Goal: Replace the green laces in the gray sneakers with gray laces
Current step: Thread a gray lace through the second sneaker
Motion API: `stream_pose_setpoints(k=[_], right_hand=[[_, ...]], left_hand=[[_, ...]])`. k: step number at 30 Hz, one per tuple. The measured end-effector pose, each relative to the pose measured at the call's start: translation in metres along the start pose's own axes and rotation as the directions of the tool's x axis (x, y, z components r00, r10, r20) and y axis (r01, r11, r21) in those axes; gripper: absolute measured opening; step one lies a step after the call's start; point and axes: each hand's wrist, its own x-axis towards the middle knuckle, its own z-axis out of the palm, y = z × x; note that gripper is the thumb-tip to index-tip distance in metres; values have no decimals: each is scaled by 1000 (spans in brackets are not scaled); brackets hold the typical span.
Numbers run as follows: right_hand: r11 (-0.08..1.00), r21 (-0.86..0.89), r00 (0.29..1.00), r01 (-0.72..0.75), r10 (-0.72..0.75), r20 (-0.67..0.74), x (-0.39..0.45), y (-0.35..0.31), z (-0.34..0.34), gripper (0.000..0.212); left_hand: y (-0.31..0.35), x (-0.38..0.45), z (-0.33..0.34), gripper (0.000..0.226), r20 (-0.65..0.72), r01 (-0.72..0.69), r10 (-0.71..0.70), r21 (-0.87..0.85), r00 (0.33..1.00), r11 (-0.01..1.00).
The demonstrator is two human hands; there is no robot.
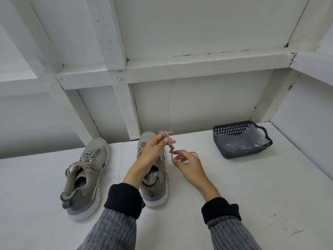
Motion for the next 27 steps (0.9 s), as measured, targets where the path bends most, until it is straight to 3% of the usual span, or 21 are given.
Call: stream_pose_setpoints(k=[3,7,13,15,19,23,27], right_hand=[[1000,30,997,9,-6,-83,3,-3,5,26],[986,158,996,56,-44,-78,10,-10,9,15],[948,314,972,-54,122,-199,14,-4,-4,12],[877,476,952,-69,200,-231,15,-1,-11,13],[756,655,880,-1,312,-359,18,1,-22,10],[800,600,864,-17,314,-393,16,4,-27,10],[875,481,926,-43,217,-310,10,0,-31,13]], left_hand=[[4,-3,-5,25,41,30,-28,-30,999,999],[8,-5,-7,29,68,41,-37,-59,997,997],[5,-1,-14,28,-148,68,-88,-138,985,988],[2,0,-15,24,-180,85,-97,-71,979,994],[-7,2,-9,23,-180,38,16,295,984,955],[-12,2,1,17,-157,6,61,394,986,919],[-12,2,15,14,-76,-64,107,429,991,901]])
